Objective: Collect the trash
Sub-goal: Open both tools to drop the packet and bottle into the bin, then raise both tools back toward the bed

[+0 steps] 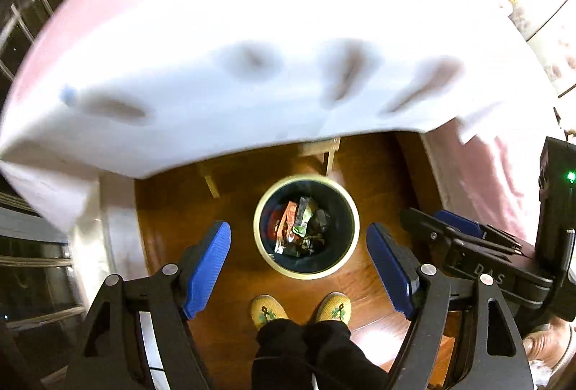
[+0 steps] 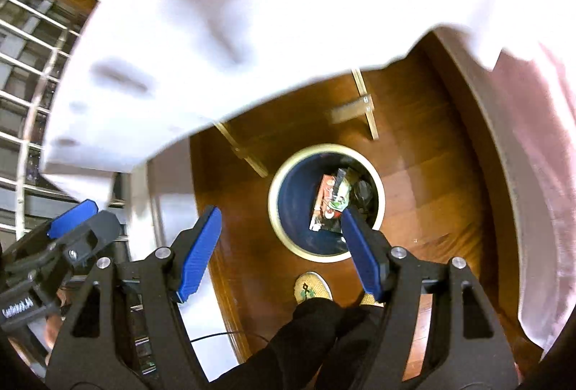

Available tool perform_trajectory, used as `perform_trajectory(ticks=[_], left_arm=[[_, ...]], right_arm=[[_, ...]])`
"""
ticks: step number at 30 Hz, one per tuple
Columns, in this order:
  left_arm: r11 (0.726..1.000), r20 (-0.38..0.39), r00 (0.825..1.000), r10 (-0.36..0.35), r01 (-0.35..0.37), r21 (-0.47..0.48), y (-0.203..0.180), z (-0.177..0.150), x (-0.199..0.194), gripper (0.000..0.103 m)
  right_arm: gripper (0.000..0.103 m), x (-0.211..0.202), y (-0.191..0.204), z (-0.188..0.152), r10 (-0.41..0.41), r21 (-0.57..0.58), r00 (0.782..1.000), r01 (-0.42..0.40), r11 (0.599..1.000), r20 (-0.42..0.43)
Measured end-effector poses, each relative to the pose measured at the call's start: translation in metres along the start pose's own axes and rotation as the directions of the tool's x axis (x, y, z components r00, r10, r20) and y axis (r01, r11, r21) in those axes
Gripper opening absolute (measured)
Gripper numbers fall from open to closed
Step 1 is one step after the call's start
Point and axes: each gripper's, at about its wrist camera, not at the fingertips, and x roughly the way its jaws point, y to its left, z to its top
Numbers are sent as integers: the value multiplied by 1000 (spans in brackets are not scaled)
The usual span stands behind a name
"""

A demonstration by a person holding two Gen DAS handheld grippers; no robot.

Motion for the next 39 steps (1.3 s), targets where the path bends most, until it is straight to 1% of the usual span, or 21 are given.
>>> perform_trajectory(ticks=[3, 7, 9, 10, 15, 18, 22, 25, 28, 32, 33, 34, 38, 39], left_arm=[[1000, 29, 1000, -11, 10, 17, -5, 10, -47, 80], [998, 70, 996, -47, 44, 50, -9, 29, -110, 79], [997, 104, 993, -56, 50, 59, -11, 38, -135, 77], [997, 117, 991, -61, 53, 63, -12, 43, -144, 77], [991, 199, 976, -91, 69, 116, -17, 73, -189, 76], [987, 249, 964, -93, 56, 150, -21, 91, -209, 76], [983, 276, 955, -104, 57, 172, -19, 114, -225, 76], [986, 297, 950, -101, 55, 159, -17, 134, -232, 76], [988, 307, 946, -101, 60, 139, -13, 156, -233, 76], [994, 311, 947, -81, 52, 100, -11, 190, -219, 76], [995, 309, 949, -70, 46, 85, -11, 205, -211, 76], [996, 307, 949, -64, 43, 75, -11, 216, -207, 76], [999, 298, 954, -35, 27, 31, -18, 269, -175, 76], [1000, 294, 955, -24, 21, 14, -21, 285, -166, 76]], right_arm=[[67, -38, 19, 5, 2, -30, 999, -1, 1000, 36], [67, -89, 48, 15, 8, -71, 995, 0, 997, 104], [67, -117, 62, 24, 15, -85, 989, -3, 996, 146], [67, -125, 67, 26, 16, -89, 987, -2, 996, 160], [68, -180, 99, 47, 4, -123, 961, 32, 992, 278], [69, -204, 114, 61, -8, -137, 945, 55, 989, 328], [69, -222, 128, 81, -26, -158, 926, 92, 983, 377], [69, -227, 131, 99, -34, -176, 919, 112, 978, 392], [69, -225, 132, 124, -45, -195, 913, 134, 972, 406], [71, -218, 127, 172, -50, -224, 903, 159, 962, 427], [73, -214, 125, 187, -48, -235, 903, 162, 958, 428], [73, -210, 121, 198, -44, -244, 903, 162, 956, 427], [75, -185, 108, 268, -32, -318, 911, 176, 932, 411], [76, -177, 106, 281, -34, -333, 914, 182, 925, 405]])
